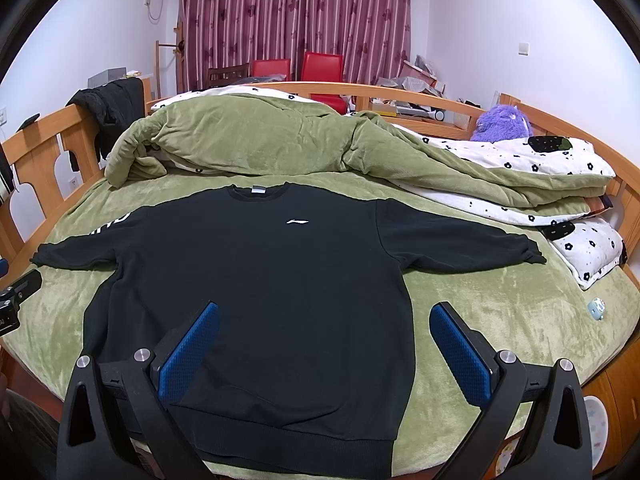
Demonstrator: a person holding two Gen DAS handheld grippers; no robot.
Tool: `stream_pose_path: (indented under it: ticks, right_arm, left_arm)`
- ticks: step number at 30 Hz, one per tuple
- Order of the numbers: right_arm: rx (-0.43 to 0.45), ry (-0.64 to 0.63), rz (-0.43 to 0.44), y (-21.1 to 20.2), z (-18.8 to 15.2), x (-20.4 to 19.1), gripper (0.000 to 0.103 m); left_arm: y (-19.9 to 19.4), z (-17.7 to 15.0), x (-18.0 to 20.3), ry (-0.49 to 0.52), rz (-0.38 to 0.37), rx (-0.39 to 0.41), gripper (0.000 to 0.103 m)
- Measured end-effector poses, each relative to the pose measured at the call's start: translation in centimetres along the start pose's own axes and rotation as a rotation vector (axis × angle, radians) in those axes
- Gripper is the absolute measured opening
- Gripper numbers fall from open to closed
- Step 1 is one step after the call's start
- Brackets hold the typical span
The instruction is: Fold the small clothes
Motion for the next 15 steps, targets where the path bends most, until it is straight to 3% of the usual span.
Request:
stream_pose_path:
  ticks: [15]
  right_arm:
    - [-0.050, 0.008, 0.009, 2.2, -0.9, -0.1, 0.103]
  left_arm:
    - [0.9, -0.5, 0.3, 0.019, -0.007, -0.017, 0.103]
Point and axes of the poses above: each gripper's, at about its wrist camera, not at the fingertips, and y roughly the way its jaws point, x to its right, z to its top, the point moved 8 cm from there along y, roughly the way its jaws point, and after that the axes turned 12 degrees about x, right-handed, at the moved point
